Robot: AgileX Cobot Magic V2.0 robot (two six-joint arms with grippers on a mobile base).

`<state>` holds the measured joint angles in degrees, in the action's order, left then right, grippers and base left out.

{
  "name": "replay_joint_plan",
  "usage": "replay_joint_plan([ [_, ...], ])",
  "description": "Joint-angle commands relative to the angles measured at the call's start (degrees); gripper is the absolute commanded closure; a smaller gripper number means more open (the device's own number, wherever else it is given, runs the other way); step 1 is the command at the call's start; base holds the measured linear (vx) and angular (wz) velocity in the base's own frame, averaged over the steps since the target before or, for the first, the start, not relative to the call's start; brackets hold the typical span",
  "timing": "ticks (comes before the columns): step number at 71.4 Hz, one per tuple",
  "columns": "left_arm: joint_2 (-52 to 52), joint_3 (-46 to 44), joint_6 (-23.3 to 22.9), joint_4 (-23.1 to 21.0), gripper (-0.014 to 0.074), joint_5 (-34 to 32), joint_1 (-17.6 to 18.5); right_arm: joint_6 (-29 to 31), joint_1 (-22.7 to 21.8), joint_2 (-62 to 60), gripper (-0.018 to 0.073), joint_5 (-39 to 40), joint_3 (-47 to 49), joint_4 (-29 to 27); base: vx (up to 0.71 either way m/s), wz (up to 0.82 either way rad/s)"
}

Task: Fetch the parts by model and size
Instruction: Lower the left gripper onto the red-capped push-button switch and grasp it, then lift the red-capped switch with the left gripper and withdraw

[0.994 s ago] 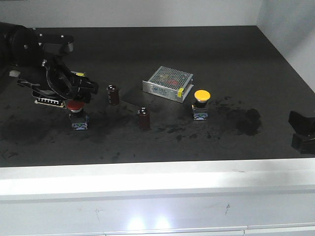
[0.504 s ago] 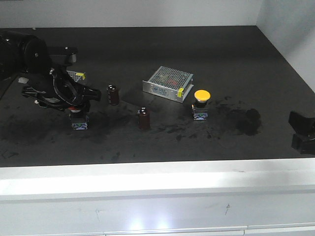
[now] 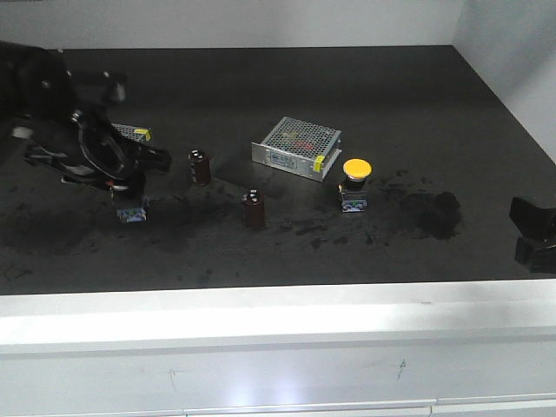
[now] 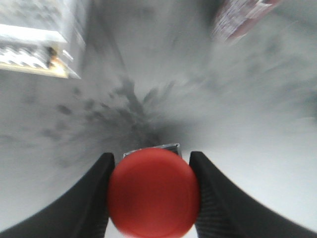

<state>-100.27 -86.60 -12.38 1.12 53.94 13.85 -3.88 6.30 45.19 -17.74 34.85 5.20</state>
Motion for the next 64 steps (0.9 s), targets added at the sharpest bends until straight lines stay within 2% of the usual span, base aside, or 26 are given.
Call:
replay_joint_plan([
  [1, 8.34, 0.80, -0.05, 0.07, 0.0603, -3.26, 0.42, 0.52, 0.03, -0.01, 0.0041, 4.00, 1.99, 0.42, 0.00, 0.00],
  [12, 19.14, 9.49, -0.05, 0.07, 0.0603, -8.37, 0.36, 0.52, 0.03, -0.01, 0.0041, 4.00, 1.99, 0.42, 0.00, 0.00],
  [26, 36.36, 21.70, 1.55, 0.09, 0.0603, -11.28, 0.36, 0.52, 0.03, -0.01, 0.0041, 4.00, 1.99, 0.42, 0.00, 0.00],
  [50, 64.32, 39.45, 2.79, 0.09, 0.0603, -9.99, 0.36, 0.52, 0.03, -0.01, 0.0041, 4.00, 1.99, 0.42, 0.00, 0.00],
  [64, 75.46, 48.34, 4.48, 0.09, 0.0603, -9.87, 0.36, 0.52, 0.03, -0.01, 0.0041, 4.00, 1.99, 0.42, 0.00, 0.00],
])
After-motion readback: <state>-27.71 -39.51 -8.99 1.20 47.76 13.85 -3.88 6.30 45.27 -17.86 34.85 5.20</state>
